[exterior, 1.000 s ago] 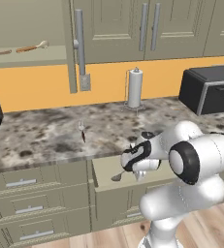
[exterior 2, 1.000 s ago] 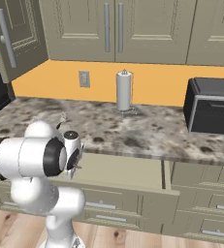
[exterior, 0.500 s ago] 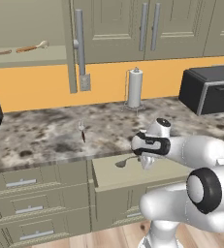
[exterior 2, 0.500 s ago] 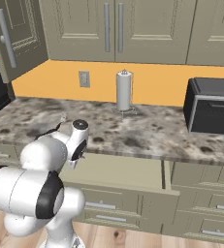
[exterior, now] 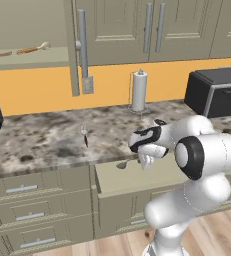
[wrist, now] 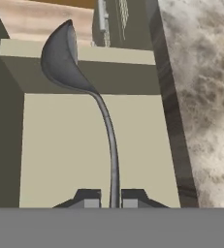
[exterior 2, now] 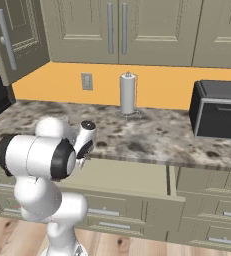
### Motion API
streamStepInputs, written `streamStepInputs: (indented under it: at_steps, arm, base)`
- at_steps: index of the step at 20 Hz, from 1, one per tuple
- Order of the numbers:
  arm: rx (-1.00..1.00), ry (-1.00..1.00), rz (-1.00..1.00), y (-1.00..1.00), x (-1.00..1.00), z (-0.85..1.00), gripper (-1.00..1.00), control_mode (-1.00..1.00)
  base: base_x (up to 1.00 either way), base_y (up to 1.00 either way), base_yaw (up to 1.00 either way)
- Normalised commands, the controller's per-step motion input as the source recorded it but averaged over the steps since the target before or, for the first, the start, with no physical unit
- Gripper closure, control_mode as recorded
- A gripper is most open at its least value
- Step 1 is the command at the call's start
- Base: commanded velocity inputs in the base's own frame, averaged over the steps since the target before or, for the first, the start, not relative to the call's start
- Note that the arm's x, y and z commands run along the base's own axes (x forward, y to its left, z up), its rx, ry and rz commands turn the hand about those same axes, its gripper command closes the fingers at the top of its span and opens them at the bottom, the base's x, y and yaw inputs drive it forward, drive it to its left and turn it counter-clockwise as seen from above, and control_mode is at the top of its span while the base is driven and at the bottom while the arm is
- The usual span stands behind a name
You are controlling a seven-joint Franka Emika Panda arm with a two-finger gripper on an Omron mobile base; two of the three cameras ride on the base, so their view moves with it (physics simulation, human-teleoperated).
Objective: Organize the utensils by type. Pick up the wooden spoons from the counter and place them in the open cabinet. Then pick up the metallic utensils from the counter and place them in the open drawer.
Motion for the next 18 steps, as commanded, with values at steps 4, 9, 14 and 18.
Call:
streamStepInputs:
  at_steps: [4, 9, 14, 18]
  arm:
    - [-0.01, -0.02, 0.00, 0.00, 0.00, -0.76, 1.00, -1.00]
    - [-0.01, -0.09, 0.00, 0.00, 0.18, -0.77, 1.00, -1.00]
    - [0.00, -0.11, 0.00, 0.00, 0.41, -0.62, 1.00, -1.00]
    - [0.00, -0.08, 0.02, 0.00, 0.16, -0.71, 1.00, -1.00]
  base:
    - [0.00, 0.00, 0.00]
    - [0.00, 0.00, 0.00]
    - [0.00, 0.00, 0.00]
    - [0.00, 0.00, 0.00]
